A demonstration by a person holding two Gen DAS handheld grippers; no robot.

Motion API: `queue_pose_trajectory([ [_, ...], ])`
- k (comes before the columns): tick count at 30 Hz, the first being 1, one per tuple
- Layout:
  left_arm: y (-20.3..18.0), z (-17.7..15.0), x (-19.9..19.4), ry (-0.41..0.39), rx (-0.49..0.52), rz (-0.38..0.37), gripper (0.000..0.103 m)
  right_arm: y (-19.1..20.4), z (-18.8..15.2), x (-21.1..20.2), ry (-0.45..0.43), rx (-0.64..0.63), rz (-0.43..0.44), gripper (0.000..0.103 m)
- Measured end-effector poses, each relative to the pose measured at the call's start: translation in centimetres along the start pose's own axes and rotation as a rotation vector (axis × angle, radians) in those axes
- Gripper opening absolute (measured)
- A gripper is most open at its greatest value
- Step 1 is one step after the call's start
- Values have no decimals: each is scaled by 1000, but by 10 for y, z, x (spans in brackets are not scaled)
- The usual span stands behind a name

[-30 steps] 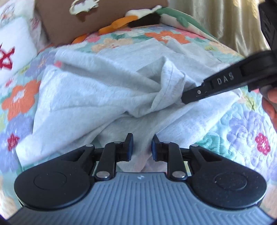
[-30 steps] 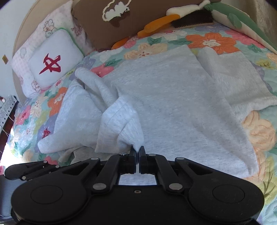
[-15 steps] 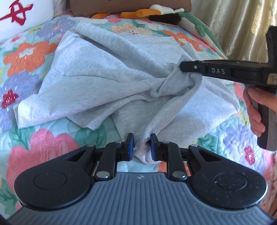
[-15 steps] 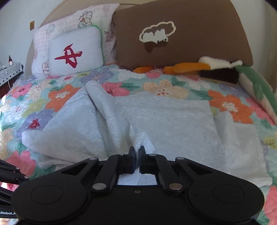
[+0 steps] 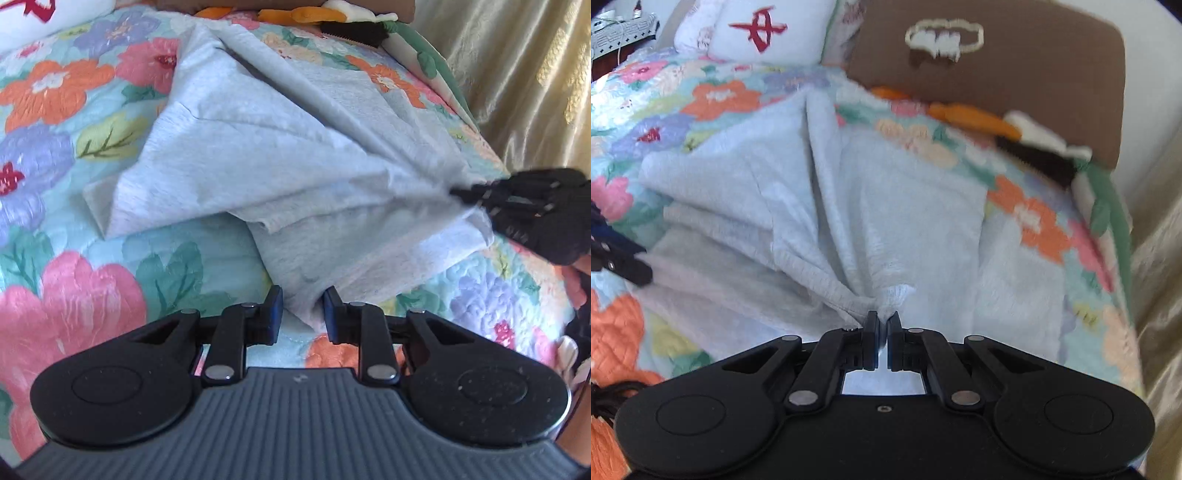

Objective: Fold clothes

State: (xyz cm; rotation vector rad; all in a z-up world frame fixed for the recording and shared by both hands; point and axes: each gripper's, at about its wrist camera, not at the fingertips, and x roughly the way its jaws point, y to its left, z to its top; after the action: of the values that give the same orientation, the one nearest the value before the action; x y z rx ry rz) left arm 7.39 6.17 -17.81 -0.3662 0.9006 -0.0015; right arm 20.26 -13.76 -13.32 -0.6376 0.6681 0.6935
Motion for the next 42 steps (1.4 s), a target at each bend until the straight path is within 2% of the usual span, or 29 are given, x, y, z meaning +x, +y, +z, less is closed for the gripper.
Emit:
queue_pose_trajectory([
  [3,-6,-1,-3,-23,23,16,30,-6,-7,16,63,51,32,3],
  [4,-6,-1,-5,-47,12,4,32,-6,-3,14,62,49,17,5],
  [5,-5,-1,-6,-66,1,-13,44,-5,0,10,40,42,-19,9],
  [6,-2,-2,-4,-70,-12,-33,58,-2,1,6,17,21,-59,18],
  [8,6,-2,3,-41,-63,-36,56,1,1,4,9,-15,-83,22],
  [11,13,0,5,-33,-119,-58,54,-16,1,7,33,91,-4,31],
  [12,12,1,4,-35,-109,-54,48,-22,1,8,42,132,23,39],
  [14,9,1,4,-37,-90,-47,40,-37,-4,14,69,259,89,43],
  [16,5,2,4,-40,-72,-40,38,-52,-12,23,97,397,157,53],
  [17,4,3,4,-41,-62,-36,38,-57,-16,29,110,441,181,53],
  [19,1,4,4,-43,-44,-29,36,-67,-21,40,130,524,223,53],
  [20,-1,4,4,-45,-34,-25,35,-69,-21,46,108,535,216,53],
  [21,-2,5,4,-46,-25,-21,31,-70,-20,49,83,532,223,48],
  [22,-4,5,4,-47,-15,-18,29,-69,-16,52,59,509,243,23],
  [23,-5,6,4,-48,-6,-14,26,-64,-11,49,35,453,244,13],
  [24,-7,6,4,-50,3,-10,23,-59,-6,45,11,397,246,10],
  [26,-10,7,1,-53,21,-3,22,-48,2,31,-29,299,205,9],
  [28,-14,7,-3,-56,39,4,22,-46,4,10,-26,300,150,7],
  [30,-18,7,-7,-59,56,10,22,-43,-1,0,31,289,90,6],
  [33,-24,7,-12,-65,82,21,24,-33,-9,7,131,222,14,4],
  [35,-27,7,-16,-68,100,28,25,-32,-13,9,155,220,15,4],
  [39,-35,7,-24,-75,135,42,25,-40,-15,4,145,259,23,4],
  [42,-41,7,-30,-80,161,52,25,-52,-21,1,152,356,98,3],
])
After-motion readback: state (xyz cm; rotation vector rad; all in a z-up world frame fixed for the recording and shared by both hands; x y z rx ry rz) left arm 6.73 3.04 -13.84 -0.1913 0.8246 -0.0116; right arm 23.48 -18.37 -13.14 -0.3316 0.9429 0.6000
